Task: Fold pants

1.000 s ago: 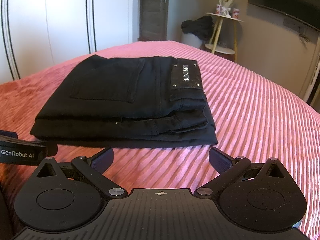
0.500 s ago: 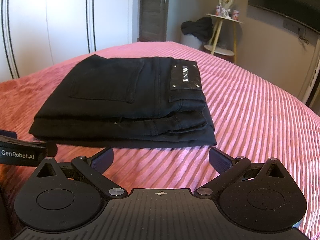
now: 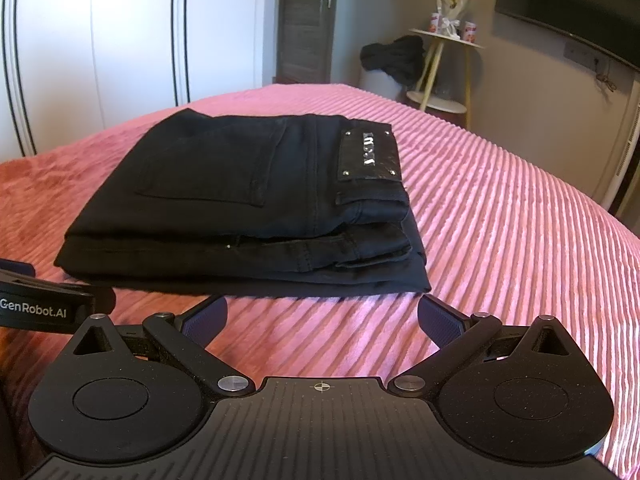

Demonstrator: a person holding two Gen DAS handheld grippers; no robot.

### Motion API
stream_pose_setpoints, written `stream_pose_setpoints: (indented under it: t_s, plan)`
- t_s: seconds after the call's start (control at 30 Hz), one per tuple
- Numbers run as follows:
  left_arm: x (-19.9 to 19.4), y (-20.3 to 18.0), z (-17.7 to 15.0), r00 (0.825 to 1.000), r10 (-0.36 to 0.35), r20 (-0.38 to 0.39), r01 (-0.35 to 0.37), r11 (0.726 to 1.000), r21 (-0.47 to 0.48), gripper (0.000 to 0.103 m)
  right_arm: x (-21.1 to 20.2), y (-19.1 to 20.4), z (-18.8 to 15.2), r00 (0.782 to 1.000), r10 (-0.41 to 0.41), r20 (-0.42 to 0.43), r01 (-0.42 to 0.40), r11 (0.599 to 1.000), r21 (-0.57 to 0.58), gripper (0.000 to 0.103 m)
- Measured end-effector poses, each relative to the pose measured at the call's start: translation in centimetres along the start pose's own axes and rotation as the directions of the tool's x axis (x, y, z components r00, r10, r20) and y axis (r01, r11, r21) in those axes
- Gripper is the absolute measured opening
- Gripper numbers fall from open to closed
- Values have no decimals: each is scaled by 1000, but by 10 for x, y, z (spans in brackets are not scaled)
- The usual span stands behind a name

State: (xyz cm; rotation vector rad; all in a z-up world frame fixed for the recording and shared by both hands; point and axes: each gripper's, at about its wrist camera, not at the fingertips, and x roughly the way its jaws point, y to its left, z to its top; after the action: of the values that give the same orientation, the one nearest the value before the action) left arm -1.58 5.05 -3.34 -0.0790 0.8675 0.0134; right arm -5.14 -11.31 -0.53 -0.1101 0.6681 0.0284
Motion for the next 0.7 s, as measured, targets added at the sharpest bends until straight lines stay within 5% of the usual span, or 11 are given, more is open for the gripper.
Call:
stream_pose_setpoints:
  t_s: [0.7]
  plan:
    - [2, 2, -1, 1000, -29, 7, 29, 1000, -10, 99, -1, 0, 0, 1000, -2, 12, 2, 1000, 5, 103]
